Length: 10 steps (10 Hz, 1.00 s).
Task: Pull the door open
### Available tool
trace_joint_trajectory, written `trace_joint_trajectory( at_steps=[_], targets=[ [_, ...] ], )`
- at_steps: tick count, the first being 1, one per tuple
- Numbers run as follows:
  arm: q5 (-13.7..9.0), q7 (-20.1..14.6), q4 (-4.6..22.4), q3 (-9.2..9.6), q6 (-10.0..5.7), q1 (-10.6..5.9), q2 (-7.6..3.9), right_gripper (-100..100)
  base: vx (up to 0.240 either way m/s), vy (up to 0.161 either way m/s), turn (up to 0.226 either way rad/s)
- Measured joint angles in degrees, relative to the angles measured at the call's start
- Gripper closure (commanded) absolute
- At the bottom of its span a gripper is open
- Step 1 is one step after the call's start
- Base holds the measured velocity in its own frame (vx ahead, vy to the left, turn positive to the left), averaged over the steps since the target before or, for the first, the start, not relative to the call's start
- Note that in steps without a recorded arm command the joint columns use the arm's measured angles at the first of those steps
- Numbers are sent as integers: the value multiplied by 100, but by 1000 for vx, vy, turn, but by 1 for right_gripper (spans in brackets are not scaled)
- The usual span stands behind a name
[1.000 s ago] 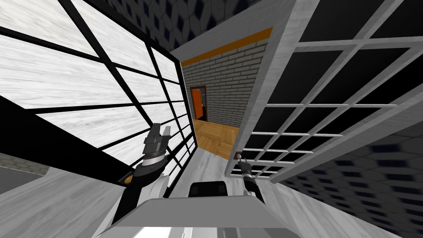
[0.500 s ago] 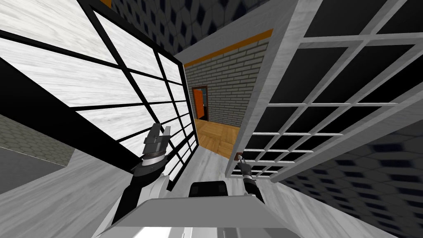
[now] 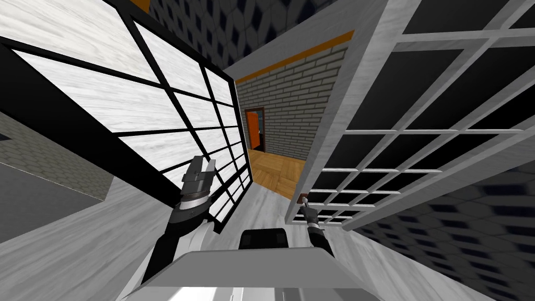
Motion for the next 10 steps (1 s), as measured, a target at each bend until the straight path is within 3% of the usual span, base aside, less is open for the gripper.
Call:
trace_joint_trajectory(
  at_steps=[4,7,10],
  targets=[
    [-102,-287,-66,116,29,79,-84,-100,-73,-28,8],
    [-245,-348,-118,-13,432,65,-305,-100,-14,35,-17],
    [-297,-394,-191,-43,603,37,-381,-100,11,35,-9]
  ],
)
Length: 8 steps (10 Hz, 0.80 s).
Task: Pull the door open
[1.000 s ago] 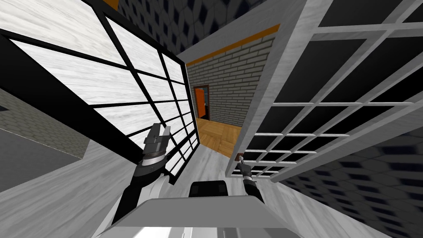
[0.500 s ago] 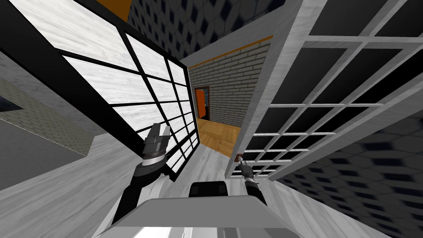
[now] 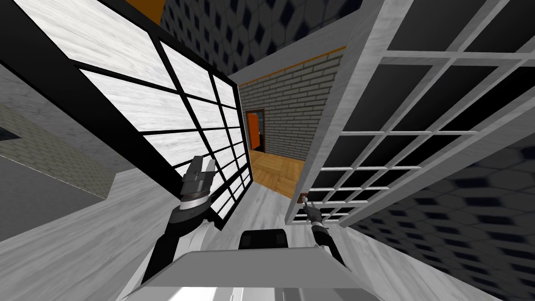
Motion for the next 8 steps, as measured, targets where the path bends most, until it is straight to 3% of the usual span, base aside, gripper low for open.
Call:
trace_joint_trajectory(
  at_steps=[3,5,8],
  targets=[
    [-32,-29,-47,-21,126,-39,-72,-100,5,11,3],
    [-39,-24,-146,-33,139,34,-83,-100,3,15,-11],
    [-135,-28,-299,-107,473,-12,-209,-100,-3,29,-17]
  ],
)
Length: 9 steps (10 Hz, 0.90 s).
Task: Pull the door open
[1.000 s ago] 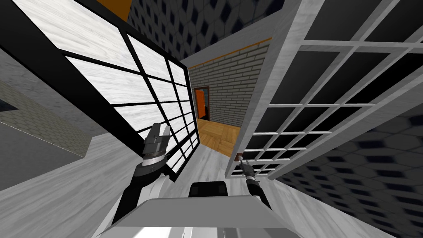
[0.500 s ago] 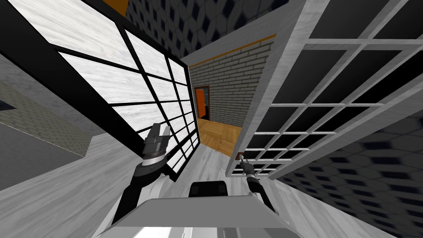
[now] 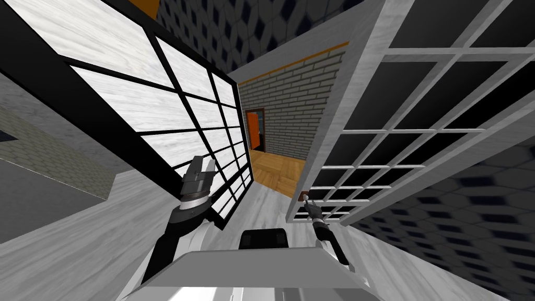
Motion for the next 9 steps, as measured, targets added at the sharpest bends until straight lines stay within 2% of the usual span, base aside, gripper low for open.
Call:
trace_joint_trajectory(
  at_steps=[1,6,7,8,9],
  targets=[
    [-17,2,28,-27,52,18,-24,100,10,-21,12],
    [-8,0,16,-16,9,8,-13,100,-3,4,0],
    [-7,0,14,-14,7,9,-11,-100,-77,-67,102],
    [24,-16,29,12,-74,17,-5,-100,-140,-98,90],
    [64,-69,137,52,-221,-35,-4,-100,-161,-73,119]
  ],
)
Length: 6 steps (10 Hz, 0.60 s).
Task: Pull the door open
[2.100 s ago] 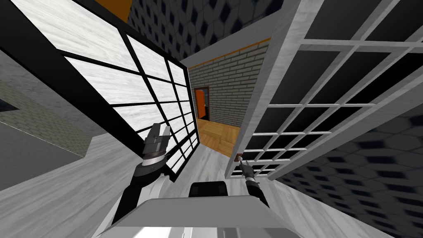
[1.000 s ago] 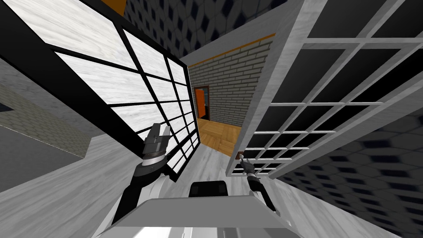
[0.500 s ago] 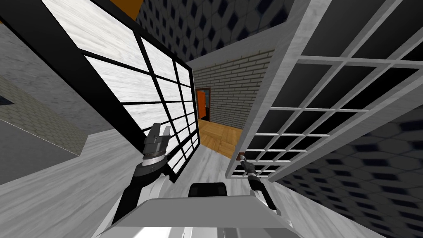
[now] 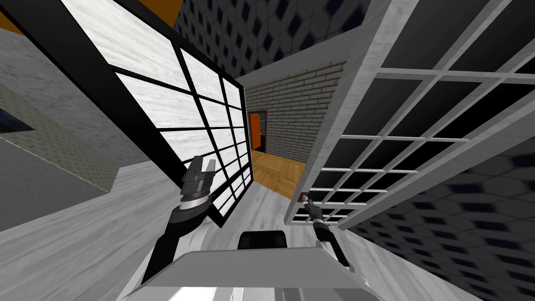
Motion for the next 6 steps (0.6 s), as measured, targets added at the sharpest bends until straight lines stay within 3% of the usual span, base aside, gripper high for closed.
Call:
trace_joint_trajectory(
  at_steps=[2,3,4,5,6],
  targets=[
    [88,-95,119,100,-281,-36,18,-100,-205,-107,166],
    [130,-119,52,162,-378,48,28,-100,-200,-97,74],
    [193,-189,218,252,-542,-18,63,-100,-115,-42,21],
    [219,-226,292,294,-631,-15,86,-100,-32,3,-29],
    [201,-168,115,276,-559,114,84,-100,-92,-36,134]
  ],
)
